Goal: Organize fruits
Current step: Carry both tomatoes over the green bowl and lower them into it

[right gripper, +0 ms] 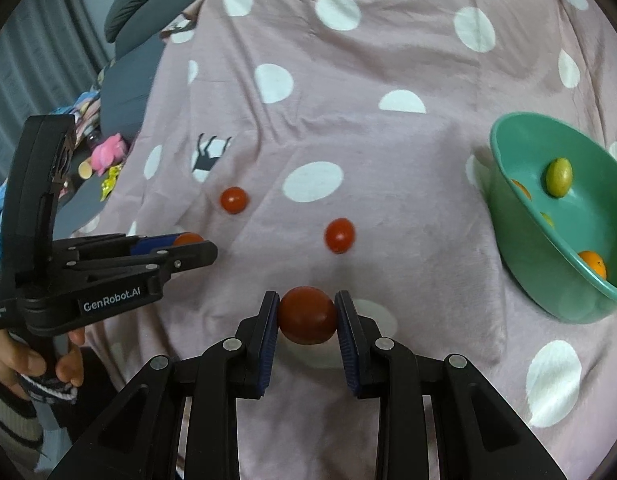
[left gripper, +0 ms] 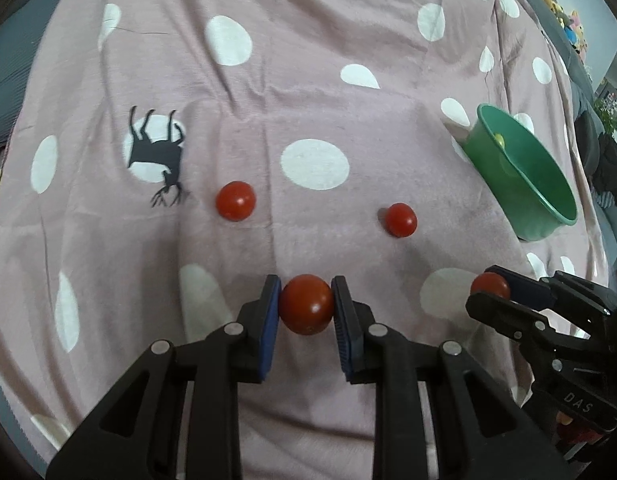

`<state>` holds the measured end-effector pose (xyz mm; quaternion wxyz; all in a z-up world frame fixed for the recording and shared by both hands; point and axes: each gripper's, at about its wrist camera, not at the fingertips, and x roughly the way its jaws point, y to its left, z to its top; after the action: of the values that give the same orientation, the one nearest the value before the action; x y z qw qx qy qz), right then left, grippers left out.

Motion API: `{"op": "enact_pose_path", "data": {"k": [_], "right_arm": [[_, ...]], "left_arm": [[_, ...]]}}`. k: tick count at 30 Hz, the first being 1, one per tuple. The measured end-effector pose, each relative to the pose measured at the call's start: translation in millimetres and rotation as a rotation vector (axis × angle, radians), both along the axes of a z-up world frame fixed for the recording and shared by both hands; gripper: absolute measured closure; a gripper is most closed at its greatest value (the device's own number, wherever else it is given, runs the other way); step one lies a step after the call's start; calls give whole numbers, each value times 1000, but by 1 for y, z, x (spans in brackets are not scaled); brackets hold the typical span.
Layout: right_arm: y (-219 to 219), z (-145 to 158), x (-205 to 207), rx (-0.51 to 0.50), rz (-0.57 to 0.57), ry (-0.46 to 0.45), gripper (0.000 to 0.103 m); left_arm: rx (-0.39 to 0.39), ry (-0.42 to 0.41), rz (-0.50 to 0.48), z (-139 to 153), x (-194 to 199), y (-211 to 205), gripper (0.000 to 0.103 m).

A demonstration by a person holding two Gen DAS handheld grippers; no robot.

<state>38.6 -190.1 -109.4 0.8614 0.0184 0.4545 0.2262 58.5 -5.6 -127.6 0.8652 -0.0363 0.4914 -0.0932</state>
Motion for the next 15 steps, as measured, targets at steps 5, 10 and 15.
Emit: {"op": "enact_pose_path", "data": {"k": [5,10,15], "right_arm": [[4,5,-9,-8,7,-5,73],[8,9,-17,-9,18,-15,73],[11,14,-23,-7,21,-28,73]], "left_arm": [[-13,-3,17,5,-9,9,78],[-13,1,23,7,-17,11,78],[-15,-9,26,11,-23,13,78]]}}
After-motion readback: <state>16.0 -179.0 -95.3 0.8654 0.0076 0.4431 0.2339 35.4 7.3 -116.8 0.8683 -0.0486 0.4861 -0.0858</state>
